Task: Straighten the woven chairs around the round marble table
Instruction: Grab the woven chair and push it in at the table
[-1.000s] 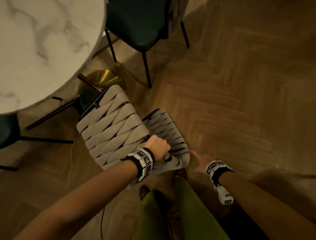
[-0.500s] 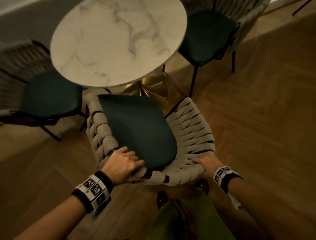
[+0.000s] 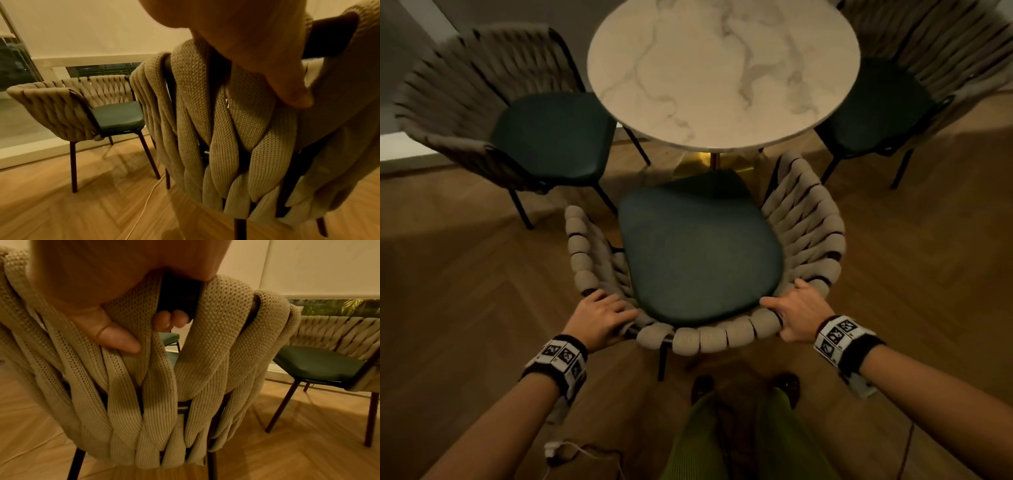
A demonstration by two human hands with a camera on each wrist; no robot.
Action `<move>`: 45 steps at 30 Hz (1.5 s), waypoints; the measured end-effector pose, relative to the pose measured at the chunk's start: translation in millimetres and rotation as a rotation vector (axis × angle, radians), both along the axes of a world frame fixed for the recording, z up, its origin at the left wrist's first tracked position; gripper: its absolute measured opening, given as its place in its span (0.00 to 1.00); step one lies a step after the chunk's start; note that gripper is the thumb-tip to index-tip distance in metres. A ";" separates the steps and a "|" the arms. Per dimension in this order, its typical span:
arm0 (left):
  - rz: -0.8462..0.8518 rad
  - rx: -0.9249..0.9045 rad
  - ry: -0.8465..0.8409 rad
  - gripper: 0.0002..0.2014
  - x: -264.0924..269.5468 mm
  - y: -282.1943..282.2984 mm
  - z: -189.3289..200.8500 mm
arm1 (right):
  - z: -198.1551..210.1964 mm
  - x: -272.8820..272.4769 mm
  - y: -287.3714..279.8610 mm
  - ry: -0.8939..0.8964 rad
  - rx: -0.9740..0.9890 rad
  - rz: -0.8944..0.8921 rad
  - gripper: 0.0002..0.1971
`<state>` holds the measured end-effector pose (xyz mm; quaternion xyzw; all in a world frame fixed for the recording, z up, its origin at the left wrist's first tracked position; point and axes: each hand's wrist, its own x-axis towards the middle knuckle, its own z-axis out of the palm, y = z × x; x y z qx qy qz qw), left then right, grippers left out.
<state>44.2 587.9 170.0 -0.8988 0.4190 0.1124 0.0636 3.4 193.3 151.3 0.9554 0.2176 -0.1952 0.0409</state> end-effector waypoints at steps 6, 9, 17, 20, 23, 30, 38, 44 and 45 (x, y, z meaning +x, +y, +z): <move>0.005 0.144 0.061 0.22 18.0 -2.6 -15.0 | -9.1 -14.5 11.6 0.056 -0.002 -0.043 0.24; 0.081 0.203 0.072 0.28 30.7 0.9 -25.2 | -26.5 -21.2 26.1 0.094 -0.011 -0.022 0.25; 0.287 0.227 0.141 0.26 30.5 -2.3 -57.1 | -53.3 -46.6 48.7 0.245 -0.017 -0.113 0.31; 0.271 0.219 0.154 0.29 14.9 -17.0 -58.6 | -44.1 -56.6 31.5 0.147 -0.005 -0.154 0.29; 0.141 0.263 0.279 0.34 -2.8 -43.0 -60.5 | -34.3 -56.4 11.7 0.175 -0.105 -0.315 0.31; 0.325 0.329 0.253 0.13 2.3 -60.5 -74.2 | -45.0 -27.6 6.5 0.246 -0.198 -0.217 0.21; 0.494 0.278 0.221 0.17 40.6 -91.6 -58.3 | -39.9 33.0 -22.5 0.270 -0.215 -0.192 0.21; 0.561 0.245 0.232 0.16 66.2 -119.2 -52.1 | -34.4 69.4 -47.1 0.269 -0.221 -0.139 0.20; 0.564 0.243 0.227 0.16 66.2 -120.4 -54.1 | -34.9 71.3 -49.8 0.276 -0.226 -0.123 0.20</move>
